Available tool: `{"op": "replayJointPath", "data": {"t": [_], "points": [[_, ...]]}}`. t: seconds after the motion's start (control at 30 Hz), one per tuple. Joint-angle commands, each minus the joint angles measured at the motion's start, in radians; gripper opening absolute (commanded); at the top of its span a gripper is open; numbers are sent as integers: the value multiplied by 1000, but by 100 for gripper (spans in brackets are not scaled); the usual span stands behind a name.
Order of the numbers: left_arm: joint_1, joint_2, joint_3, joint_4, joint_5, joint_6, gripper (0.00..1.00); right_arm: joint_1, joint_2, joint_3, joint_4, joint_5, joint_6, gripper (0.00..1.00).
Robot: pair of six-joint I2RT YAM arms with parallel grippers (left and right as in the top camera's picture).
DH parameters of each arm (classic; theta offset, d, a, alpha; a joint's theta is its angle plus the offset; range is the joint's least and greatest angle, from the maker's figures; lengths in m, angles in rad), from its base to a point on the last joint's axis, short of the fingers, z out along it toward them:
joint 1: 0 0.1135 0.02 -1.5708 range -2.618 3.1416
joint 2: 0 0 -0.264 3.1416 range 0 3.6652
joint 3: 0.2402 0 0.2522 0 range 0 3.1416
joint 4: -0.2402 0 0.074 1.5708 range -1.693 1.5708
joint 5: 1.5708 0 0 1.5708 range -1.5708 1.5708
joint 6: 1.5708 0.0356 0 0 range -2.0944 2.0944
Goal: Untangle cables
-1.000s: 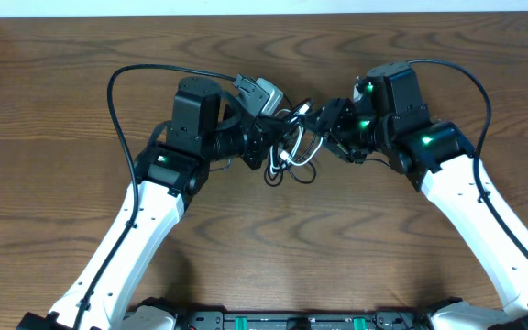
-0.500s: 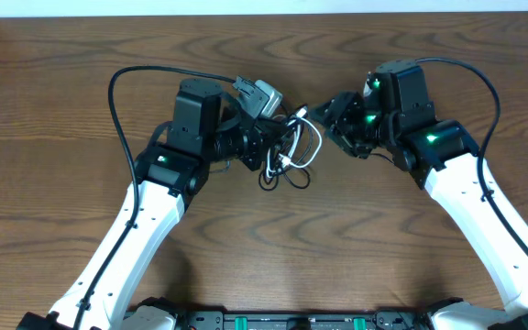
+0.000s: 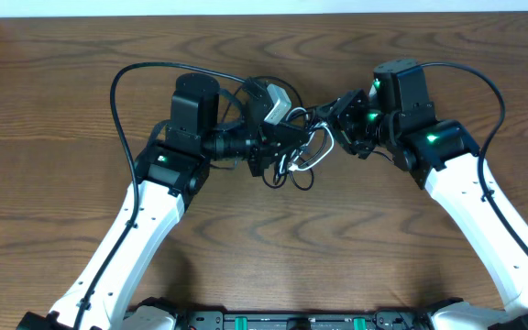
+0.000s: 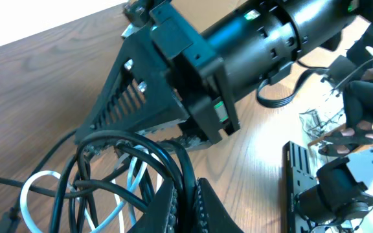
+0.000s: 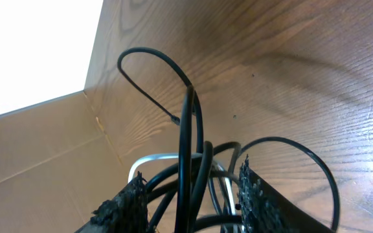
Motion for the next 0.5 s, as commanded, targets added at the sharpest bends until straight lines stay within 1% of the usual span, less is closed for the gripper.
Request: {"op": "replayJointPath", "data": {"t": [0.0, 0.07, 0.1, 0.13, 0.3, 0.4, 0.47], "points": [[-5, -2, 18, 66, 150, 24, 7, -2, -8, 16, 1, 12, 15, 42], [-5, -2, 18, 87, 156, 21, 8, -2, -8, 16, 2, 11, 15, 37], [-5, -1, 18, 89, 156, 21, 8, -2, -8, 16, 2, 5, 14, 32], [-5, -1, 18, 89, 156, 21, 8, -2, -8, 16, 2, 4, 14, 29], [-5, -1, 18, 89, 155, 21, 8, -2, -8, 16, 8, -19, 14, 1], [-5, -1, 18, 78, 134, 20, 8, -2, -8, 16, 7, -21, 12, 1], [-5, -1, 18, 48, 92, 20, 8, -3, -8, 16, 5, -12, -5, 1]]}}
